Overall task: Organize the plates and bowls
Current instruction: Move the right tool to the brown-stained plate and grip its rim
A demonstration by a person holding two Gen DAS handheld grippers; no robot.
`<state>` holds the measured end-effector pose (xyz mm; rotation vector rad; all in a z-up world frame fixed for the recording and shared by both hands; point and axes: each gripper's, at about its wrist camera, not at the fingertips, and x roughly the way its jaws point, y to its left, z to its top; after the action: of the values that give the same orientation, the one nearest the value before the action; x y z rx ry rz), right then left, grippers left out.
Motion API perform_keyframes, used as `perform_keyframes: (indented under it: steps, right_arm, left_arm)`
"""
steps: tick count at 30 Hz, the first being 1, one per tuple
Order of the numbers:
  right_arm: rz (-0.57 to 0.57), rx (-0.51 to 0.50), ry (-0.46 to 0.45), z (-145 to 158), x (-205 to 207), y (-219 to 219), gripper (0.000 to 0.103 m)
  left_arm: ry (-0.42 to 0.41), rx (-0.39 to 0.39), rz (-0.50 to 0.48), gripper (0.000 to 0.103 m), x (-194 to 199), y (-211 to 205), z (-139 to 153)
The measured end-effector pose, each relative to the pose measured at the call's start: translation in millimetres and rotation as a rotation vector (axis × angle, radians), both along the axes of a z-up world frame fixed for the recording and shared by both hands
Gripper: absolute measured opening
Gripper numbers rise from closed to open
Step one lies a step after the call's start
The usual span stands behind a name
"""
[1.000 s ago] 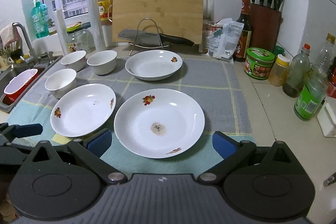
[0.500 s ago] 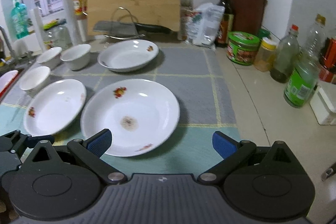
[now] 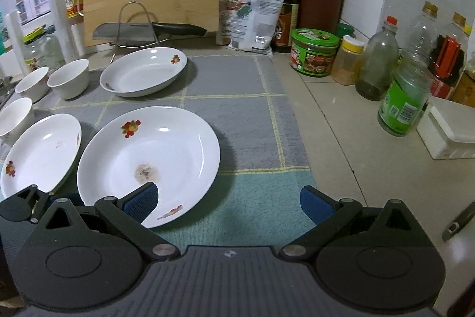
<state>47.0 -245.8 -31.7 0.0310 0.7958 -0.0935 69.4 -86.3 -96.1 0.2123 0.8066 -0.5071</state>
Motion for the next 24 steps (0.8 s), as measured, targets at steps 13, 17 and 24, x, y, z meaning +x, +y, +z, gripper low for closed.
perform_keyframes:
  steps: [13, 17, 24]
  right_arm:
    - [0.168, -0.028, 0.02, -9, 50, -4, 0.103]
    - [0.301, -0.01, 0.038, -19, 77, -12, 0.103]
    - [0.507, 0.059, 0.116, -40, 120, -22, 0.103]
  left_arm:
    - [-0.006, 0.007, 0.039, 0.103, 12, -8, -1]
    - [-0.008, 0.005, 0.069, 0.103, 15, -10, -1]
    - [-0.06, -0.021, 0.069, 0.103, 8, -8, -5]
